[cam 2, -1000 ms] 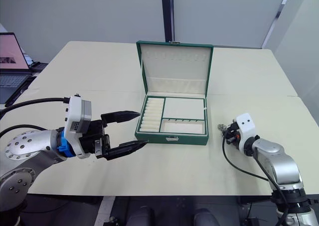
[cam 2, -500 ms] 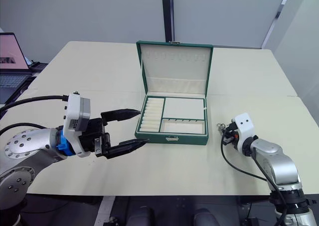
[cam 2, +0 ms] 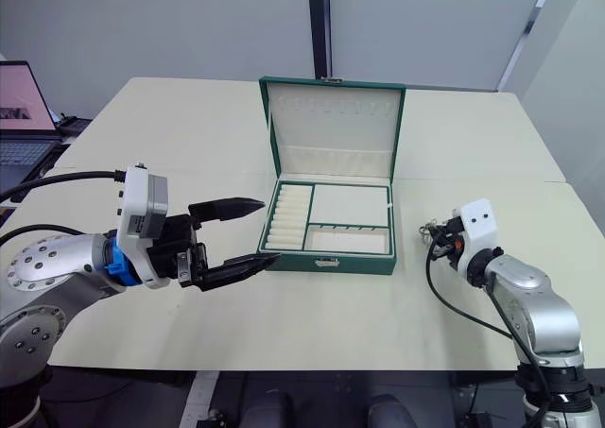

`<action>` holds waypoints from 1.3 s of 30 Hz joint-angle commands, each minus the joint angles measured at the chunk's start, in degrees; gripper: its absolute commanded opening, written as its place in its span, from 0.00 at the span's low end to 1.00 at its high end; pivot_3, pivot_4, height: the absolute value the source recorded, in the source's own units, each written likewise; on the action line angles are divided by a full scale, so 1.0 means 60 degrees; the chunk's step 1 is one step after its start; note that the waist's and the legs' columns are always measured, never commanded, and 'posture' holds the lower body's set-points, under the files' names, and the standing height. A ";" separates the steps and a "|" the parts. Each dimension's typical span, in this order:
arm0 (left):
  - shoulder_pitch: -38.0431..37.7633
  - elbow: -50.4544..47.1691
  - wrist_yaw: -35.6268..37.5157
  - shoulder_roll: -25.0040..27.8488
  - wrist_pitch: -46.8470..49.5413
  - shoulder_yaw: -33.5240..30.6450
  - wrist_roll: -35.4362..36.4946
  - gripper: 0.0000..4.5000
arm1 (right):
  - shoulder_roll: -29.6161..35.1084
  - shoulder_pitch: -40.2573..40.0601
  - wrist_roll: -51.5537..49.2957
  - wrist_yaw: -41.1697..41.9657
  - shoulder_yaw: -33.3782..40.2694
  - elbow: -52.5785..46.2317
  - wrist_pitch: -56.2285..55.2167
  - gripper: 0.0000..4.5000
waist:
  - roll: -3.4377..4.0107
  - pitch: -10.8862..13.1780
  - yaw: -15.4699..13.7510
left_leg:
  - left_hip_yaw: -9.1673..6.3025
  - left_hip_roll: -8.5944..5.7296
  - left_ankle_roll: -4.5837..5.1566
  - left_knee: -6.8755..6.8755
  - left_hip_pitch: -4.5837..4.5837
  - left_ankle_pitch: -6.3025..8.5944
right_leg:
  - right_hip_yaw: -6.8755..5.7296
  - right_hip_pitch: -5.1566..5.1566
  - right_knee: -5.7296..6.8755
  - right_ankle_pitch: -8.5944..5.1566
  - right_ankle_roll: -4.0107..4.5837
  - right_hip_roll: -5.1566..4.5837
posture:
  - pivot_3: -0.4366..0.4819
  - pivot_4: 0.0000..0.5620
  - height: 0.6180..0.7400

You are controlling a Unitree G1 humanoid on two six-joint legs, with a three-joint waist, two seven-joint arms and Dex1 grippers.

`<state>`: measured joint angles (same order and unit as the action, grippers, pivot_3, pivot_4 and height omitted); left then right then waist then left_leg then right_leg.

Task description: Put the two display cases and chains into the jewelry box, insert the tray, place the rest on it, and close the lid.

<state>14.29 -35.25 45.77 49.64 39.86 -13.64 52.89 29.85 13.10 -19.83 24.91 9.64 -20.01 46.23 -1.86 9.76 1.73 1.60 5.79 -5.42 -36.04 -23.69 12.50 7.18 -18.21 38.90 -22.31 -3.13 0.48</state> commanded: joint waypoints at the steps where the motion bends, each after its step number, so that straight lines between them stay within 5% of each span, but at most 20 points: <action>1: 0.0333 -0.0025 0.0039 0.0125 0.0098 0.0072 0.0074 1.00 | 0.0271 0.0194 -0.0469 0.0131 0.0445 -0.0817 0.0278 0.00 | 0.0000 0.0001 -0.0003 | 0.0001 0.0000 0.0000 0.0000 -0.0001 0.0000 | 0.0000 0.0001 0.0000 0.0000 0.0000 0.0000 | 0.48 0.27 1.00; 18: 0.0643 0.0645 0.0684 0.1181 0.1376 -0.1070 0.1527 1.00 | 0.1741 0.1768 -0.2807 0.0856 0.1030 -0.2244 0.2272 0.00 | 0.0002 0.0006 0.0011 | 0.0000 0.0001 0.0002 0.0003 -0.0007 0.0001 | 0.0000 -0.0004 -0.0007 0.0000 0.0000 0.0000 | 0.48 0.27 1.00; 39: -0.0382 0.1103 0.1858 0.1751 0.1106 -0.1977 0.1011 1.00 | 0.2281 0.3517 -0.4982 0.0657 0.0731 -0.2667 0.3436 0.00 | 0.0007 0.0010 0.0017 | 0.0001 0.0003 0.0036 0.0006 -0.0012 0.0020 | -0.0002 -0.0019 -0.0006 -0.0001 0.0000 -0.0002 | 0.48 0.27 1.00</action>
<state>11.81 -28.47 56.26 59.46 47.88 -23.00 59.26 42.67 32.93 -48.68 29.28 13.26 -34.31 67.00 -1.82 9.82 1.83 1.60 5.81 -5.20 -36.00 -23.77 12.63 7.15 -18.32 38.86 -22.31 -3.13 0.47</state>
